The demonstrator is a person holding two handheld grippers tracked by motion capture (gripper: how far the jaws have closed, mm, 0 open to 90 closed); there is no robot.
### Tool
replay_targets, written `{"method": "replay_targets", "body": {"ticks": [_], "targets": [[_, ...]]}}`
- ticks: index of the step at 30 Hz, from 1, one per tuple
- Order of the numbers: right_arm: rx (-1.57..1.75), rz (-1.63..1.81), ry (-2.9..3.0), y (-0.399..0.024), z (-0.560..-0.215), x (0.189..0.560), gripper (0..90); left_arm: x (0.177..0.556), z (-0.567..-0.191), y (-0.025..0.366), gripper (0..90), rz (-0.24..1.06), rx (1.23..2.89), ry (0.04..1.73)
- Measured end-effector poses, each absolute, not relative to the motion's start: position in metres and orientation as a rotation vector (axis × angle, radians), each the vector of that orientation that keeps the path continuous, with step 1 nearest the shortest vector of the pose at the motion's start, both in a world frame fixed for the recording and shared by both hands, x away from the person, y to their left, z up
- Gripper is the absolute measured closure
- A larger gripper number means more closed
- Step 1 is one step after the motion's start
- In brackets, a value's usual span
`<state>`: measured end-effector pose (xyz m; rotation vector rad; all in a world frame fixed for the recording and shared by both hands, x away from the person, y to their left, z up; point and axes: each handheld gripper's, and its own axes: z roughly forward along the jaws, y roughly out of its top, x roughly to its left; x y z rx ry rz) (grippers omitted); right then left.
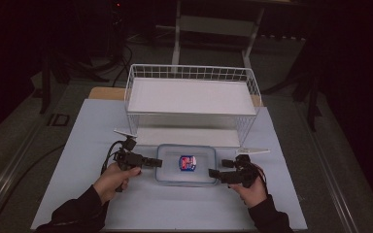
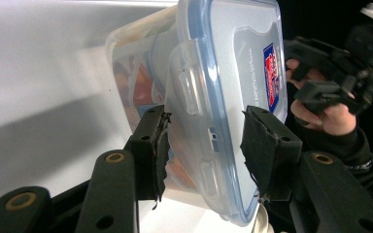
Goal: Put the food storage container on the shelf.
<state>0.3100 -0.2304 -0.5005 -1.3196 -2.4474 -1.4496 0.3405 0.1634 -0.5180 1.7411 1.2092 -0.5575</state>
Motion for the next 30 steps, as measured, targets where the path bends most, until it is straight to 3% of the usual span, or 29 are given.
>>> {"method": "replay_targets", "body": {"ticks": [15,30], "targets": [[-1.297,-1.367,-2.186,-0.241,-0.507,0.324,44.9,0.326,-0.511,0.161,55.7,-0.487,1.774,1.165],[-1.312,-1.386,-2.18,-0.244,-0.501,0.315,49.0,0.31,-0.501,0.156,56.4,-0.37,1.788,1.129]]}}
